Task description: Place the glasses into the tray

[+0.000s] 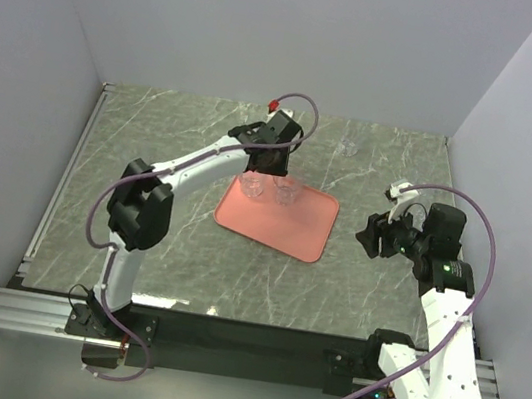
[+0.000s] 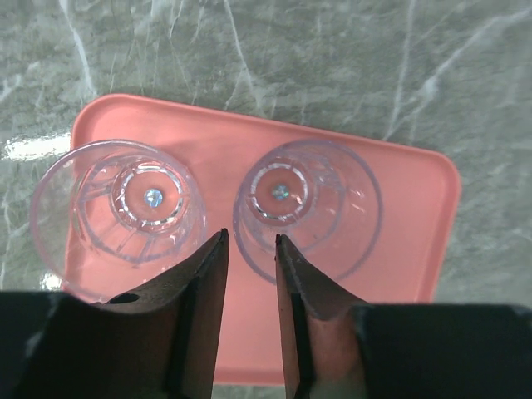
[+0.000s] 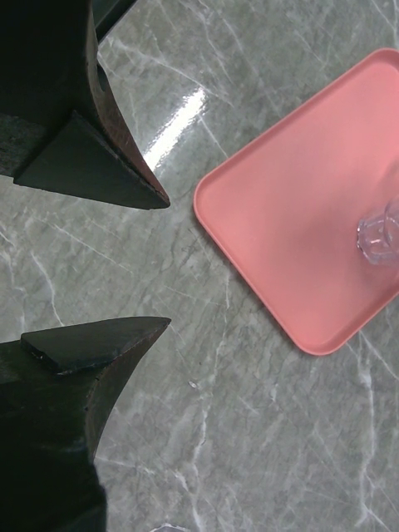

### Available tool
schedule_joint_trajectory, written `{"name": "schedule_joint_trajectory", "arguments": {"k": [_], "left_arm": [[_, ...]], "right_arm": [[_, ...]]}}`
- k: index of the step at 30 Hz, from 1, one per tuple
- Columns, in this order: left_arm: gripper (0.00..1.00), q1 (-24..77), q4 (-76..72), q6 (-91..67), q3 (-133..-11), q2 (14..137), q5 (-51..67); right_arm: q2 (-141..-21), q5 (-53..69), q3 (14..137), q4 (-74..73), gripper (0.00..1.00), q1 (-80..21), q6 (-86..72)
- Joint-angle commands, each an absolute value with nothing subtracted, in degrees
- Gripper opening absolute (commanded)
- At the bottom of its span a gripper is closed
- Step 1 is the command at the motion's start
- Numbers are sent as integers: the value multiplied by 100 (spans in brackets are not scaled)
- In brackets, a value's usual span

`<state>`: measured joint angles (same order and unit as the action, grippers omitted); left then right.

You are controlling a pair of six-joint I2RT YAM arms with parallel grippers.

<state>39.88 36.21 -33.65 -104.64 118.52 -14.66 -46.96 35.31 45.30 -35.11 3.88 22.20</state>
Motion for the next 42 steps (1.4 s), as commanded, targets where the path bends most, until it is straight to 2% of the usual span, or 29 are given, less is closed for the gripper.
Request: {"name": "schedule_joint_trajectory", "arguments": {"k": [1,6,14,21,27,30,36,42], "left_arm": [[35,3973,3278,-3199,-10415,10944,-1310],[43,3981,3103,-3015,-9915,10346,-1099],[51,3745,2576,-2690,-8272,8756,-1028],[80,3332,2339,-2277,-6999,7105,-1406],[95,3155,1917,-1952,-5926,5918,-1907],[99,3120,1741,-1715,-5460,5469,-2179],[99,3103,1468,-1617,-4852,4896,-2426],[99,3111,1556,-1591,-4843,4843,-2734]], "right_arm": [[-4614,3516,4491,-3322,62,475,2250],[-4623,3489,4491,-3305,62,527,2241],[-4737,3314,4465,-3068,62,571,2110],[-5307,3138,4772,-3024,62,571,2013],[-5905,2778,5360,-2918,62,571,1706],[-6230,2506,5650,-2760,62,571,1381],[-7117,1725,6449,-2610,60,563,607],[-7987,863,7145,-2690,58,756,18]]}}
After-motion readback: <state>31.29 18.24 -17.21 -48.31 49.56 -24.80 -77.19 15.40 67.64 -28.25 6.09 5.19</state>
